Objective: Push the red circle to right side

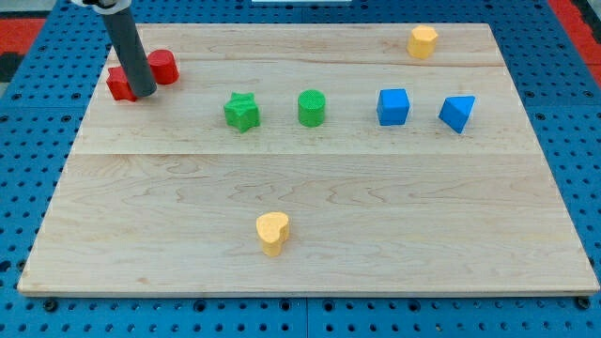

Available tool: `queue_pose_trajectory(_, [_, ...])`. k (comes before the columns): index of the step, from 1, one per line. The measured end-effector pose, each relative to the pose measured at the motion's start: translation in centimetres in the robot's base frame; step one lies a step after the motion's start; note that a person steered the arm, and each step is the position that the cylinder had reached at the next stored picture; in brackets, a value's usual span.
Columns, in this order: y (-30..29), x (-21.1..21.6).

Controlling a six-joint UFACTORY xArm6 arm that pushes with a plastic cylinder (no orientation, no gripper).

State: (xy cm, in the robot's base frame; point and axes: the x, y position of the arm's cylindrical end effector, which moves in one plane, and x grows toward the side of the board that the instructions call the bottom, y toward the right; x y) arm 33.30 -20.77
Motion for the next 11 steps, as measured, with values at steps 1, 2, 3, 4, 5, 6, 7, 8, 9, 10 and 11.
queue_pose_trajectory(1, [1.2,-2.7])
queue_pose_trajectory(2, [0.4,-6.1])
queue_pose_trajectory(3, [-2.6,-6.9])
queue_pose_trajectory(4, [-4.7,-9.2])
queue_pose_trajectory(5, [2.2,-9.3])
queue_pose_trajectory(6, [9.9,-9.3])
queue_pose_trajectory(7, [13.4,-9.8])
queue_pose_trajectory(8, [9.1,-12.4])
queue_pose_trajectory(9, [16.3,-11.9])
queue_pose_trajectory(10, [22.0,-10.0])
queue_pose_trajectory(11, [17.9,-7.8])
